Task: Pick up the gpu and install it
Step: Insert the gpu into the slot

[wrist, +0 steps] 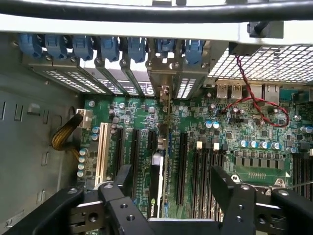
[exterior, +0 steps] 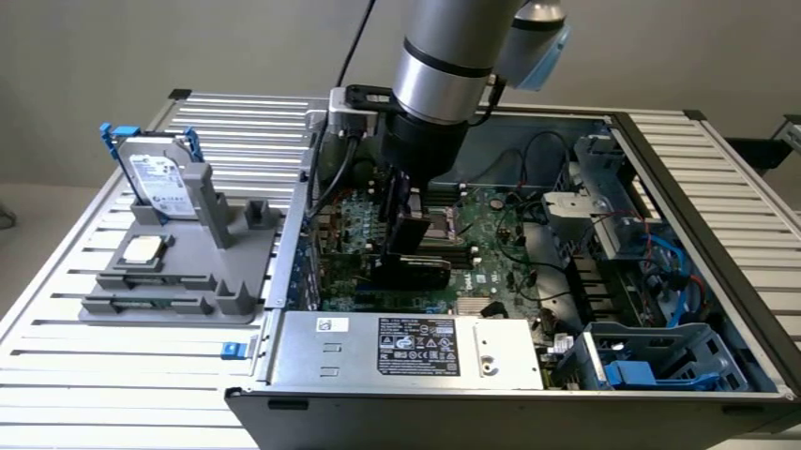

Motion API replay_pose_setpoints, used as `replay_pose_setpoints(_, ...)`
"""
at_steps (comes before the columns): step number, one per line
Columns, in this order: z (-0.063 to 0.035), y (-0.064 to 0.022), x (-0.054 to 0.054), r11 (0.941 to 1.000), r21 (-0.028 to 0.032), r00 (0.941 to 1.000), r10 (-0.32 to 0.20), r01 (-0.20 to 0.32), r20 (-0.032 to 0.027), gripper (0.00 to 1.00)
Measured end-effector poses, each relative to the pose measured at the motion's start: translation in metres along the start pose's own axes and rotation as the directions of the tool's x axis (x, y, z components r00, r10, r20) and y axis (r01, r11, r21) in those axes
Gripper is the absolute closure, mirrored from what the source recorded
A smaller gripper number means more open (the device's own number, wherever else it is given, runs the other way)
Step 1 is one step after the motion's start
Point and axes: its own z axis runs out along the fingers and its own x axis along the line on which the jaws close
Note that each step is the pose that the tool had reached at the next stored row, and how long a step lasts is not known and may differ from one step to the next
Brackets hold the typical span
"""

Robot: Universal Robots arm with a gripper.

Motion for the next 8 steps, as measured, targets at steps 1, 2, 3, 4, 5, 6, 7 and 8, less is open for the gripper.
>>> replay_pose_setpoints(1, -0.0014, 0.0003, 0.0001, 1.0, 0.0, 1.0, 0.0, 0.0, 0.0, 0.34)
replay_pose_setpoints(2, -0.0026, 0.0005, 0.0001, 1.0, -0.0001, 1.0, 0.0, 0.0, 0.0, 0.34)
replay_pose_setpoints(3, -0.0032, 0.0007, 0.0002, 1.0, -0.0004, 1.0, 0.0, 0.0, 0.0001, 0.4)
replay_pose_setpoints(4, -0.0032, 0.0007, 0.0001, 1.0, -0.0008, 1.0, 0.0, 0.0, 0.0003, 0.46)
replay_pose_setpoints(5, -0.0032, 0.0008, 0.0001, 1.0, -0.0014, 1.0, 0.0, 0.0, 0.0003, 0.46)
replay_pose_setpoints(6, -0.0032, 0.0009, 0.0001, 1.0, -0.002, 1.0, 0.0, 0.0, 0.0002, 0.52)
replay_pose_setpoints(7, -0.0032, 0.0011, 0.0001, 1.0, -0.0026, 1.0, 0.0, 0.0, 0.0001, 0.58)
replay_pose_setpoints(8, -0.0031, 0.0016, 0.0001, 1.0, -0.0033, 1.0, 0.0, 0.0, 0.0001, 0.64)
